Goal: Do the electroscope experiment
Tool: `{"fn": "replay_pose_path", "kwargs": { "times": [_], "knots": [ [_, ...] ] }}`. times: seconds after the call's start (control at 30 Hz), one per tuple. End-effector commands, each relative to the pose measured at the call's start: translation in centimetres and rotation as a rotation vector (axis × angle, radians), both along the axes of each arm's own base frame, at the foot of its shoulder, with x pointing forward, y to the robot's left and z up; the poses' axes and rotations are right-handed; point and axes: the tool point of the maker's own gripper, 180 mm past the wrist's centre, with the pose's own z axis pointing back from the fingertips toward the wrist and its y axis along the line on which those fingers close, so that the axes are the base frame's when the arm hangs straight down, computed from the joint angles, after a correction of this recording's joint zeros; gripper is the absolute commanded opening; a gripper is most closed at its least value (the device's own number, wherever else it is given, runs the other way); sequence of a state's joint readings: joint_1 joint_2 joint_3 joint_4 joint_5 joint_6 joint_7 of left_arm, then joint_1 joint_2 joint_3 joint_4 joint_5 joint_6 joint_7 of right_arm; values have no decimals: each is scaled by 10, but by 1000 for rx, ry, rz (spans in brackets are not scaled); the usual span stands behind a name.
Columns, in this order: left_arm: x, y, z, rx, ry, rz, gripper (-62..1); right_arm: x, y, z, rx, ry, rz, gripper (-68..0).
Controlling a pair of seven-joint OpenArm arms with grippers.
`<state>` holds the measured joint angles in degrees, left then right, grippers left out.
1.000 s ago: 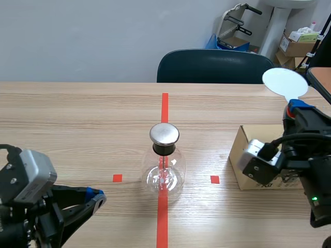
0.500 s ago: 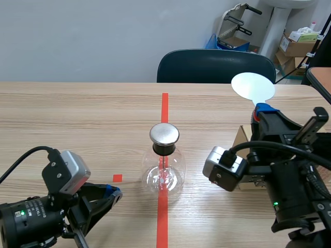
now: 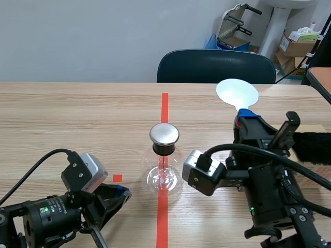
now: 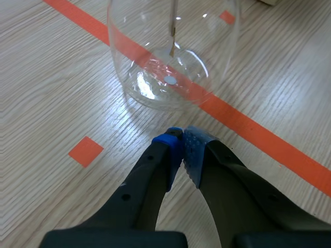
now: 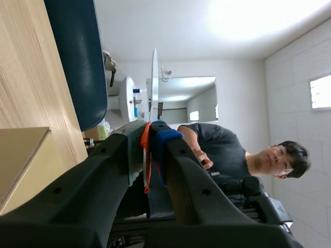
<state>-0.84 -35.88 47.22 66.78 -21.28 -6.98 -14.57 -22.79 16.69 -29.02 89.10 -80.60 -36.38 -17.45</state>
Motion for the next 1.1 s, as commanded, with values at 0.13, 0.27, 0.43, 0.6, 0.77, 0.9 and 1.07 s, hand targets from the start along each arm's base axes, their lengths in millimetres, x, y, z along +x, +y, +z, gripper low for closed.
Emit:
{"fn": "replay_pose_path", "kwargs": {
  "times": [0.13,0.27,0.43,0.6,0.77,0.9,1.07],
  "knots": [
    [9,-3,2,-18,-15,21,-569,4,-9,6,-10,-21,-37,-665],
    [11,-2,-1,-17,-12,29,-569,5,-11,4,-15,-20,-47,-665],
    [13,-3,-3,-17,-11,36,-569,4,-9,-6,-30,5,-39,-665],
    [14,-3,-4,-17,-11,38,-569,5,-10,-13,-44,20,-37,-665],
    [14,-2,-4,-16,-9,38,-569,6,-9,-13,-45,19,-34,-665],
    [14,-2,-4,-15,-9,38,-569,6,-9,-13,-44,19,-34,-665],
    [14,-2,-4,-15,-9,38,-569,6,-9,-13,-44,19,-34,-665]
  ]
}}
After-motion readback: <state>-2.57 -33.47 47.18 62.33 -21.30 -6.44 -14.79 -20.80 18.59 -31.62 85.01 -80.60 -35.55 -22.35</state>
